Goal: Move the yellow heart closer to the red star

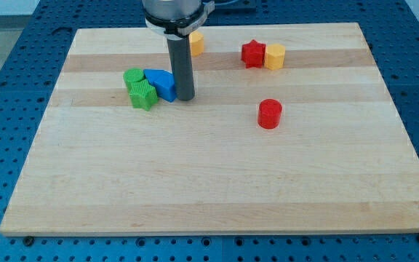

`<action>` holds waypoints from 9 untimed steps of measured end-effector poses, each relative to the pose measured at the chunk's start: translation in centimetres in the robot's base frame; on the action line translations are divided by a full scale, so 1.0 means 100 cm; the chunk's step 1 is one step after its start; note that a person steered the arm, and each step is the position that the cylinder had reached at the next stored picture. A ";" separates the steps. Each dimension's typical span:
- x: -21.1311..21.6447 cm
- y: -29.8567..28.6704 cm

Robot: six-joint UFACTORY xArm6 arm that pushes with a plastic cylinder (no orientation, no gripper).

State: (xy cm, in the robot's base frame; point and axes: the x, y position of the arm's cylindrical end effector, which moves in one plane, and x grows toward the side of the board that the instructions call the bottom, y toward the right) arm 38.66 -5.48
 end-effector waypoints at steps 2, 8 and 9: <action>-0.012 0.044; -0.180 0.047; -0.194 0.040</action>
State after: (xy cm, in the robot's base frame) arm 19.30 -1.44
